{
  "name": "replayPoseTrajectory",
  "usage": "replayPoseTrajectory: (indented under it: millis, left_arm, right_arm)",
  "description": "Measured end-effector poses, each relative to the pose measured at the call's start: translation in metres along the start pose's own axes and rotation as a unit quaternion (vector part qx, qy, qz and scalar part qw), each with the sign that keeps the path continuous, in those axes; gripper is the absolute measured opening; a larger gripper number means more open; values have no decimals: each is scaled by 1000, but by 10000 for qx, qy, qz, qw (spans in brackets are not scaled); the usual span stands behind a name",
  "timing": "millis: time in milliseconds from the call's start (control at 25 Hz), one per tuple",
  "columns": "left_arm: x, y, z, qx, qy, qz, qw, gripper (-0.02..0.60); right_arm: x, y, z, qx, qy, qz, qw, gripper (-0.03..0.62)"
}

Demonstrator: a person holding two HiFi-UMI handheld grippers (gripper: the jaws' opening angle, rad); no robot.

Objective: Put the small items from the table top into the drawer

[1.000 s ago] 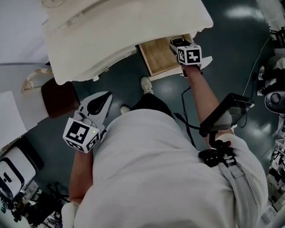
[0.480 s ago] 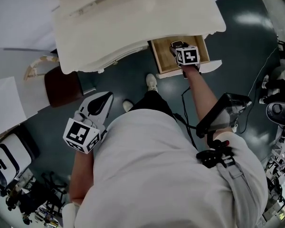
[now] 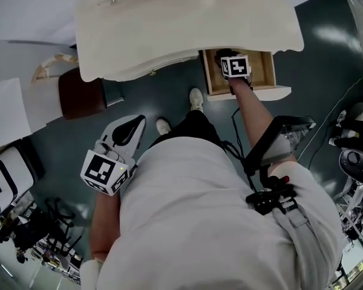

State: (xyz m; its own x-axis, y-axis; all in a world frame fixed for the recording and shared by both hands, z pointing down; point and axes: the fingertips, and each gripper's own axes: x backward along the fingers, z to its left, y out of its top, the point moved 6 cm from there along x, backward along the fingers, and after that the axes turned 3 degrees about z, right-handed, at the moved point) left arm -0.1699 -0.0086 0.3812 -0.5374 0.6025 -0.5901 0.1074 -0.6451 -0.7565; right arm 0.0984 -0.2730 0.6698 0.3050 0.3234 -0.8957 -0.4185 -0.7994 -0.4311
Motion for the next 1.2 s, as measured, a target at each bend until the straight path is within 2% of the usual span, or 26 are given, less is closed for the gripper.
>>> replayPoseTrajectory:
  millis: [320,600,1200]
  left_arm:
    - [-8,4,3,249,239,86,9994,2]
    - [-23,11,-3,307,349,171,9988,2]
    - [-34,27,6,241,318,292,9988,2]
  right_arm:
    - [-29,5,1,7,-18,100,9999,334]
    - [-42,6,-6,-107,-43,22,9999,334]
    - [-57,5,-9,-264,23,-29,9996,339]
